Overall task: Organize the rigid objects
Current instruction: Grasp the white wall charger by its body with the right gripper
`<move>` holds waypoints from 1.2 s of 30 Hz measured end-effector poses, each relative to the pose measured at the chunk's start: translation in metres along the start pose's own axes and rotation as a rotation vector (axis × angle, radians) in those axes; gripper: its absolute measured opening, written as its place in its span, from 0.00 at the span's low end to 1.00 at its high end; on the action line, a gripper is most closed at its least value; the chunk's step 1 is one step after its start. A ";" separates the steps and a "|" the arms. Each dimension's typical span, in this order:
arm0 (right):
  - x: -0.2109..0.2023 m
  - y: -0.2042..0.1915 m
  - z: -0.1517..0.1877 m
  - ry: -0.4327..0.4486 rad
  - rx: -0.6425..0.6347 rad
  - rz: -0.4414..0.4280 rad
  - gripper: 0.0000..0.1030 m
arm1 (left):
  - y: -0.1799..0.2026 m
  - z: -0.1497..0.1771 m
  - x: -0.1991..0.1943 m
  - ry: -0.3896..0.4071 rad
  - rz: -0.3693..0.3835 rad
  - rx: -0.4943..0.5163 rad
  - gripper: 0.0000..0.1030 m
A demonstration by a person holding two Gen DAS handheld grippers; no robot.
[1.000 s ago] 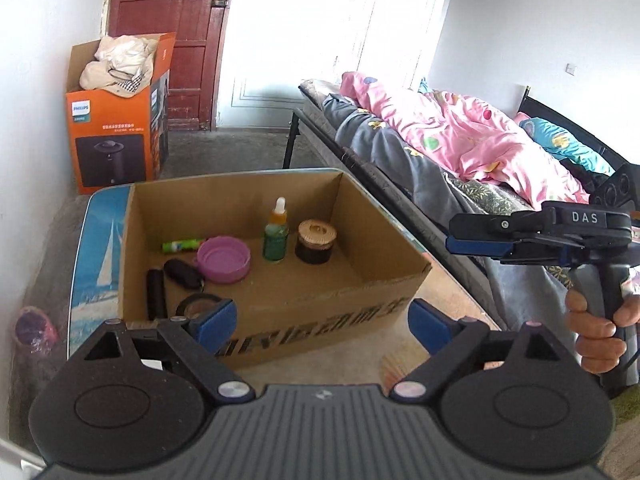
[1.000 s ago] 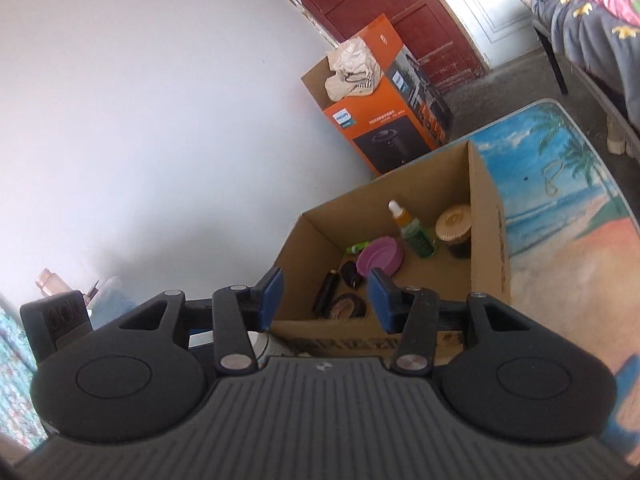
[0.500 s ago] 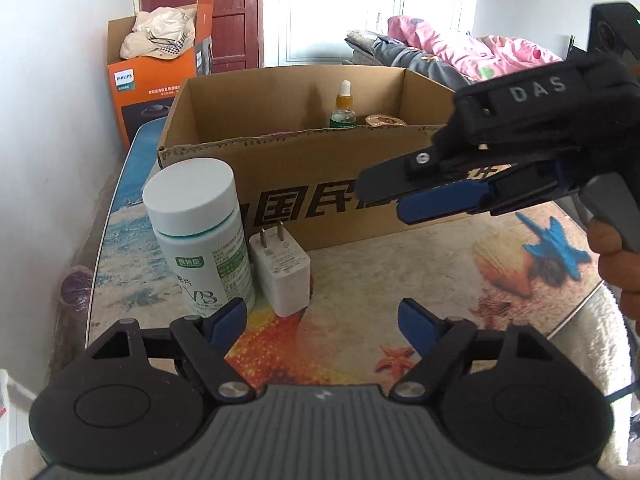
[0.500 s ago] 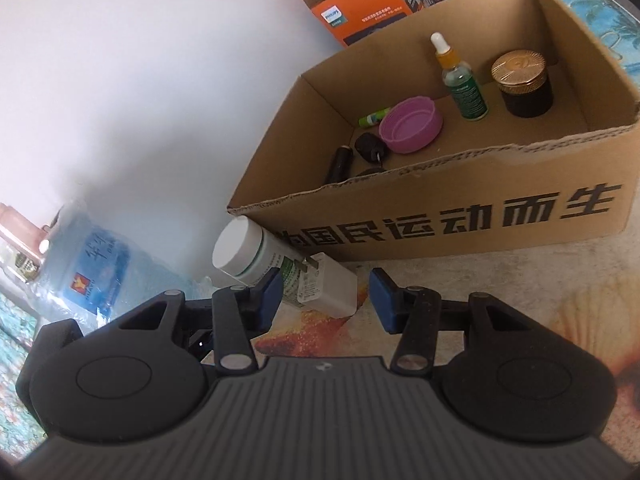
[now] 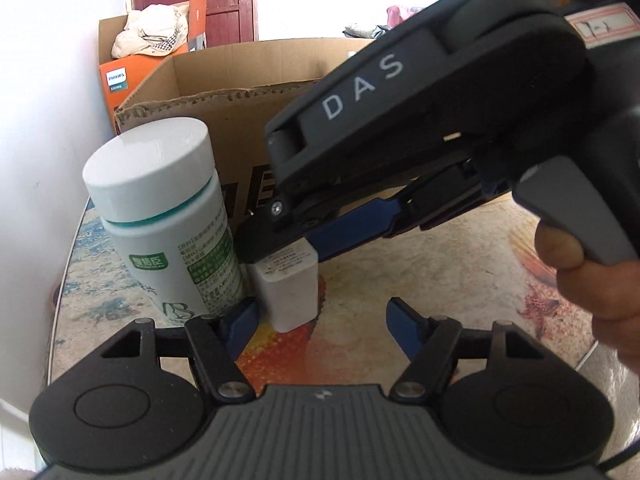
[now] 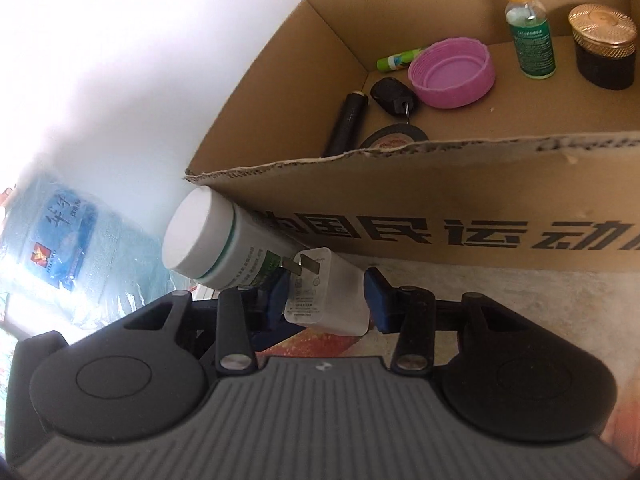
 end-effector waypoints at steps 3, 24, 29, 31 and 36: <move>0.002 0.002 0.000 -0.006 0.014 -0.007 0.38 | -0.001 -0.003 0.003 0.007 0.015 -0.017 0.71; -0.078 0.058 0.059 0.091 0.222 0.037 0.39 | 0.075 -0.003 0.001 -0.019 0.199 0.148 0.71; -0.092 0.069 0.078 0.129 0.277 0.016 0.39 | 0.090 -0.002 0.003 -0.022 0.216 0.190 0.72; -0.094 0.070 0.081 0.145 0.284 0.013 0.39 | 0.094 -0.003 0.004 -0.022 0.205 0.195 0.73; -0.101 0.071 0.079 0.180 0.261 0.025 0.41 | 0.088 -0.004 0.000 -0.007 0.165 0.195 0.80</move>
Point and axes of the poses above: each gripper's, at about its wrist camera, not at the fingertips, and x roughly the way its jaws point, y to its right, z to its underside, the point moved 2 cm from there along x, roughly the way its jaws point, and after that the axes turned 1 degree about -y, right-handed, at the moved point
